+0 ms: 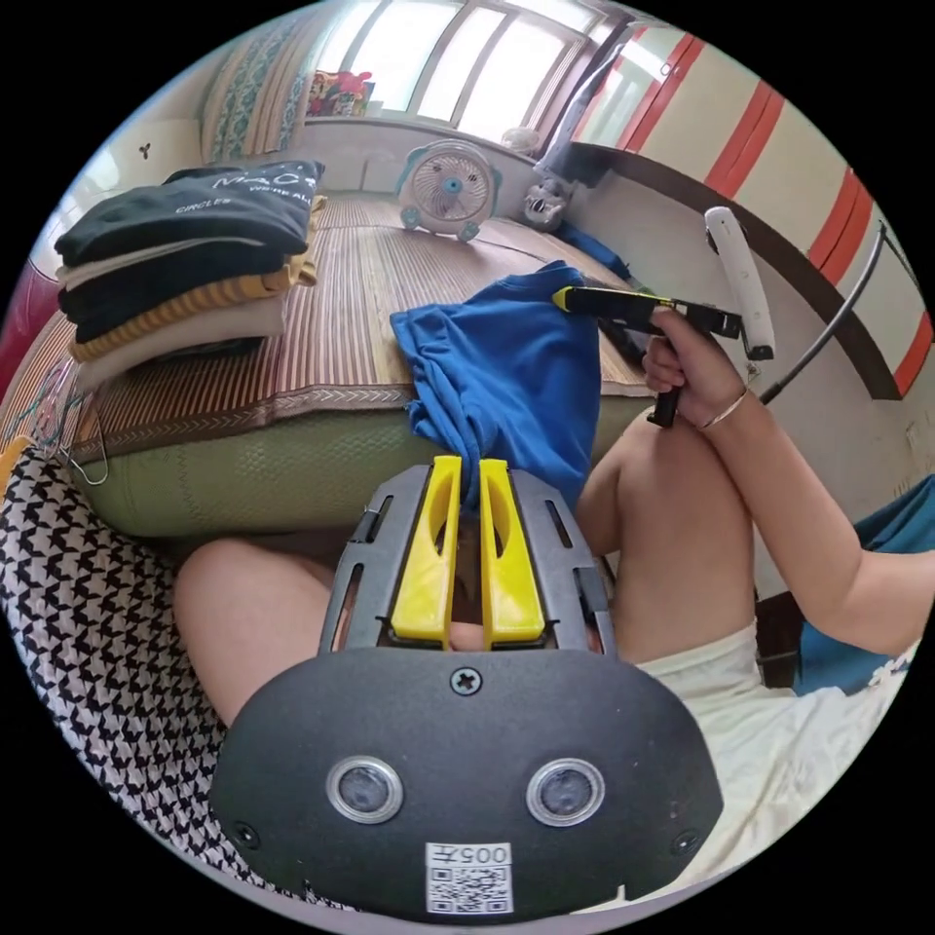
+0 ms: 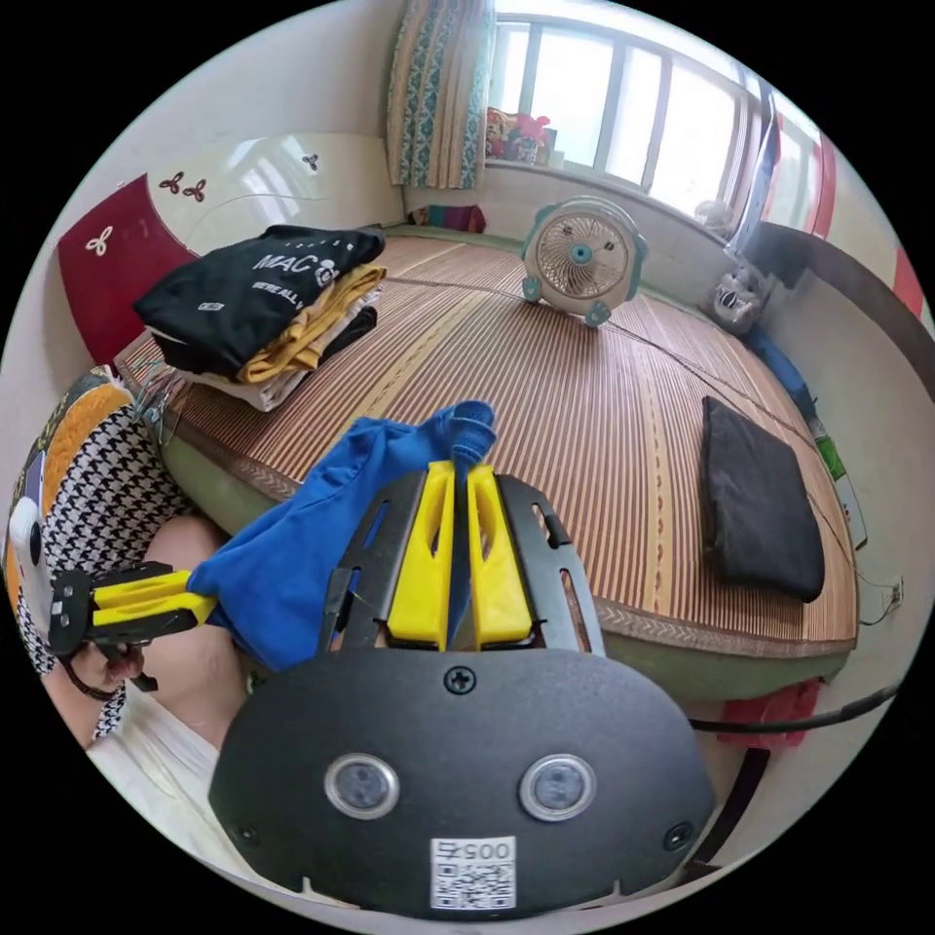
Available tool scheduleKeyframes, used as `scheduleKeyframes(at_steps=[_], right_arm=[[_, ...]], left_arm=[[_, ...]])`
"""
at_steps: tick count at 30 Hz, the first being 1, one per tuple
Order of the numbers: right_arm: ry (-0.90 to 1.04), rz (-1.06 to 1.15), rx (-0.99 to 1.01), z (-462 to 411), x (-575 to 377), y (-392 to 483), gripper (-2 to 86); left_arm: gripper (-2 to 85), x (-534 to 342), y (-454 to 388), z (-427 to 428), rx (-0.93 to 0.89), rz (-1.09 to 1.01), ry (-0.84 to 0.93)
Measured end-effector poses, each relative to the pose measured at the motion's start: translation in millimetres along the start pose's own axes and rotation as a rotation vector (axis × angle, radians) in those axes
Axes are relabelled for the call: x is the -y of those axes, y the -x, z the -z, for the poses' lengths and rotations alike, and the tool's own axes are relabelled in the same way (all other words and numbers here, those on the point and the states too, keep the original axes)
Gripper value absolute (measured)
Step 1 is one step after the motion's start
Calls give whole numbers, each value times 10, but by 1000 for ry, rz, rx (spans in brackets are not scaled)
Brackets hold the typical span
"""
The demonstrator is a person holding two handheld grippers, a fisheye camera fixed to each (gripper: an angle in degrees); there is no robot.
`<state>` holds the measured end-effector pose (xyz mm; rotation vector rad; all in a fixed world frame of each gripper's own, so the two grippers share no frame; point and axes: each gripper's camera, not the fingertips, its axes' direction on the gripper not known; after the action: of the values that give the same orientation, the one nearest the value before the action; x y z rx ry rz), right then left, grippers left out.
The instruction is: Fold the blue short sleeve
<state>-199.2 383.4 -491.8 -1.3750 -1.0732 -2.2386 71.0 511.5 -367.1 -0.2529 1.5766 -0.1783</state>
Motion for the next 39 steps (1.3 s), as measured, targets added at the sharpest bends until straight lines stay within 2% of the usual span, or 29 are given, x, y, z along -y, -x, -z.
scheduleKeyframes(at_steps=[6, 11, 18, 21, 23, 27, 30, 33, 35, 39], right_arm=[[-64, 26, -6, 358, -285, 117, -12], [-199, 121, -15, 799, -1, 362, -12], [-395, 256, -9, 1069, 1122, 964, -11], [-401, 268, 27, 850, 1883, 1327, -6], [-328, 236, 36, 335, 2460, 1625, 22], [-169, 144, -10, -660, 2712, 1873, 54], [-114, 154, 60, -1286, 2096, 1978, 65], [-76, 260, 92, -1825, 833, 2043, 67], [-37, 301, 100, -2126, -431, 1934, 64], [83, 197, 51, -2273, -2065, 1589, 54]], left_arm=[[46, -126, -66, 541, -62, -9, -82], [46, -65, -63, 1114, -64, -6, -212], [47, 359, 168, 2298, 163, -36, -481], [50, 701, 437, 2591, 290, -14, -493], [54, 939, 710, 2626, 364, 92, -449], [48, 1111, 1272, 2415, 558, 298, -294], [39, 745, 1409, 2169, 526, 317, -223], [43, 200, 1373, 1918, 461, 307, -186], [41, -109, 1302, 1774, 441, 307, -161], [44, -567, 1046, 1497, 403, 267, -78]])
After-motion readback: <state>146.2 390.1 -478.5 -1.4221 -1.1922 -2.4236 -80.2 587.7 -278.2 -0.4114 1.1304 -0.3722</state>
